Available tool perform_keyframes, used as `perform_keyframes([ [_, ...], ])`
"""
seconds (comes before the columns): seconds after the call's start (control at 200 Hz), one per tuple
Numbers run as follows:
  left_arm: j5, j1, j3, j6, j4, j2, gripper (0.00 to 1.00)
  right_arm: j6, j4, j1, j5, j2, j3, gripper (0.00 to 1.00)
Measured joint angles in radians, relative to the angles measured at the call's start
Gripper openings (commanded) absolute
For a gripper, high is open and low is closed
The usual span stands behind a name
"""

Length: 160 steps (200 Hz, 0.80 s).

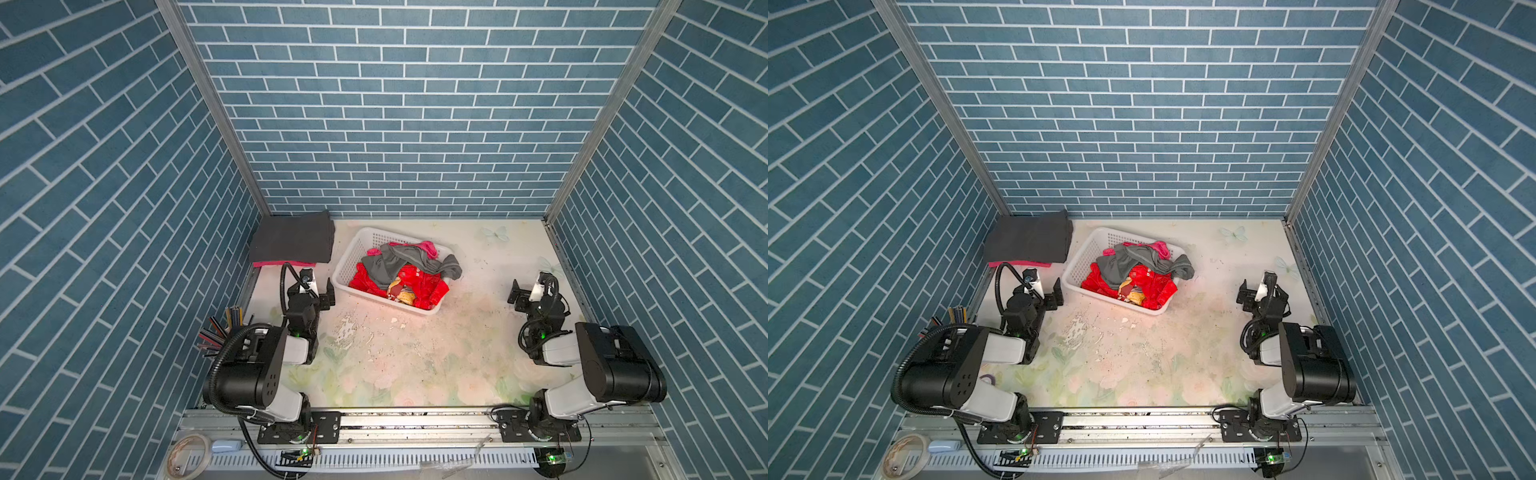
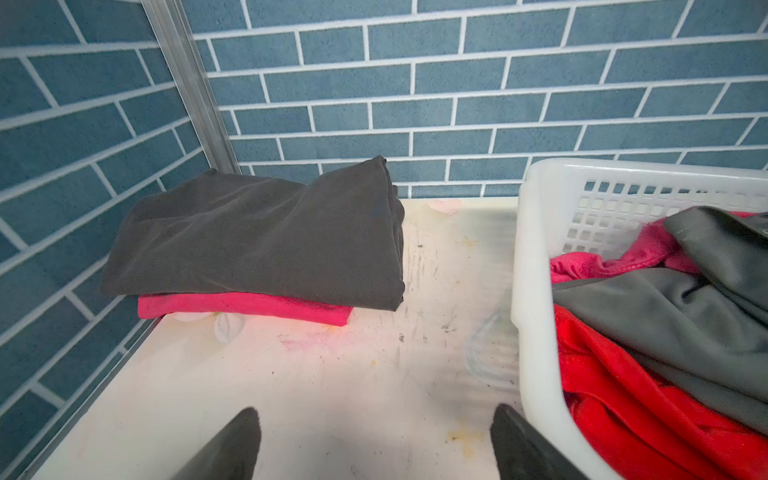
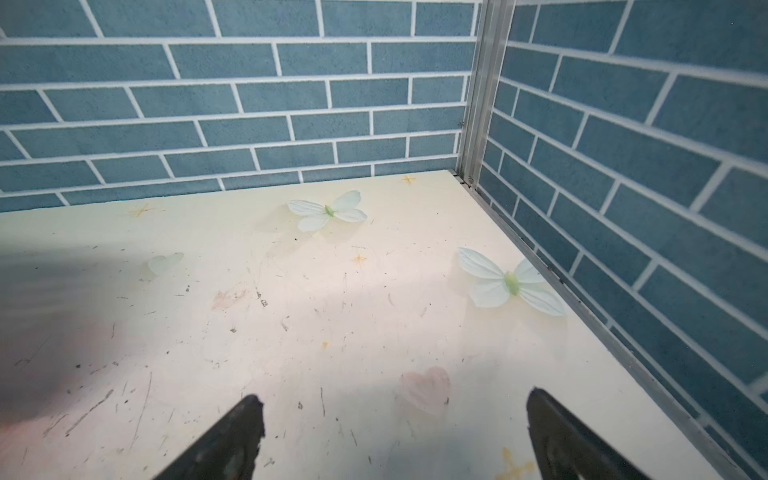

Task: Fold and stack the t-shirts

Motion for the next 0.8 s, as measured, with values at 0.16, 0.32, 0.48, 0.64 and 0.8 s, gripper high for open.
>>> perform_keyframes([
  [0.16,0.0,0.0,0.0,0.0,0.0,0.0,0.88,0.0,0.0,0.0,0.0,0.0,0.0,0.99],
  [0.32,0.0,0.0,0.0,0.0,0.0,0.0,0.88,0.0,0.0,0.0,0.0,0.0,0.0,0.99],
  [0.48,0.02,0.011,0.0,0.0,0.0,0.0,0.88,0.0,0.0,0.0,0.0,0.0,0.0,0.98],
  [0.64,0.055,0.027,0.0,0.0,0.001,0.0,0.88,0.0,0.0,0.0,0.0,0.0,0.0,0.99],
  [0.8,0.07,0.028,0.0,0.0,0.0,0.0,0.88,0.0,0.0,0.0,0.0,0.0,0.0,0.99],
])
